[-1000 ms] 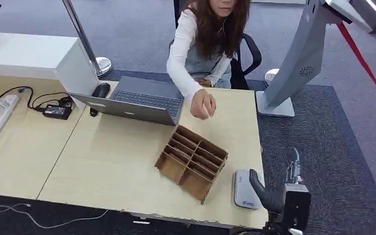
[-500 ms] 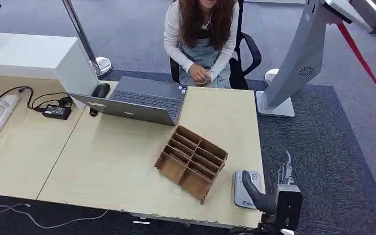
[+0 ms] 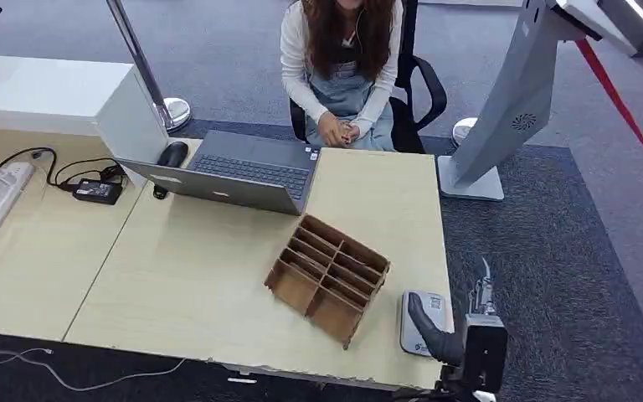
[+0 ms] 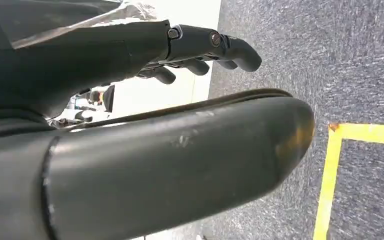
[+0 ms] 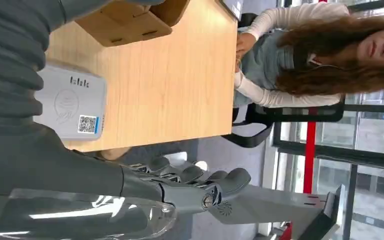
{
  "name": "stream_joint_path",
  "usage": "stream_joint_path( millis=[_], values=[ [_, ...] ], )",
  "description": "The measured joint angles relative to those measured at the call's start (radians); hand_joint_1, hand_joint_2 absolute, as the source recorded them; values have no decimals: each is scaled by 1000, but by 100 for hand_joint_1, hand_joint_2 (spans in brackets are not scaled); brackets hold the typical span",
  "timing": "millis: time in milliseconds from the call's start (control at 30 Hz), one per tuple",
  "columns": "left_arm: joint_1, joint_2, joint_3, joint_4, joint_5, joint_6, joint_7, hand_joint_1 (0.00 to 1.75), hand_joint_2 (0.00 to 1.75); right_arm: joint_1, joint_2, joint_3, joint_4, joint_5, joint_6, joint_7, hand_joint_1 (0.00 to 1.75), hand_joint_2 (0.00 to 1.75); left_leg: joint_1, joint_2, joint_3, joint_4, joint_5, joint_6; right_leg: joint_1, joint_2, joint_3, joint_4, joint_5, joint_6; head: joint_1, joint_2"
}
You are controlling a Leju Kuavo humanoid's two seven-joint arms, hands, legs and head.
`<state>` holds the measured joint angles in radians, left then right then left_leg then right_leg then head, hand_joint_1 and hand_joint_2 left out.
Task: Pass the card to the sensor for recognition and then transmit it.
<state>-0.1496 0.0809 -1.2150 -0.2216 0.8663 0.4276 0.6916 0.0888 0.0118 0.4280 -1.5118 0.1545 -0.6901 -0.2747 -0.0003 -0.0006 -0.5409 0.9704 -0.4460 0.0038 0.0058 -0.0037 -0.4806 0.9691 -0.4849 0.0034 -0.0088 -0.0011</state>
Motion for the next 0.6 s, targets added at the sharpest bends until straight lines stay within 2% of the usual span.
stream_joint_path(
  millis=[600],
  values=[
    [0,0,0,0,0,-15,-2,0,0,6,0,2,10,-11,0,-10,0,175,0,0,0,0,0,0,0,0,0,0,0,0,0,0]
  ],
)
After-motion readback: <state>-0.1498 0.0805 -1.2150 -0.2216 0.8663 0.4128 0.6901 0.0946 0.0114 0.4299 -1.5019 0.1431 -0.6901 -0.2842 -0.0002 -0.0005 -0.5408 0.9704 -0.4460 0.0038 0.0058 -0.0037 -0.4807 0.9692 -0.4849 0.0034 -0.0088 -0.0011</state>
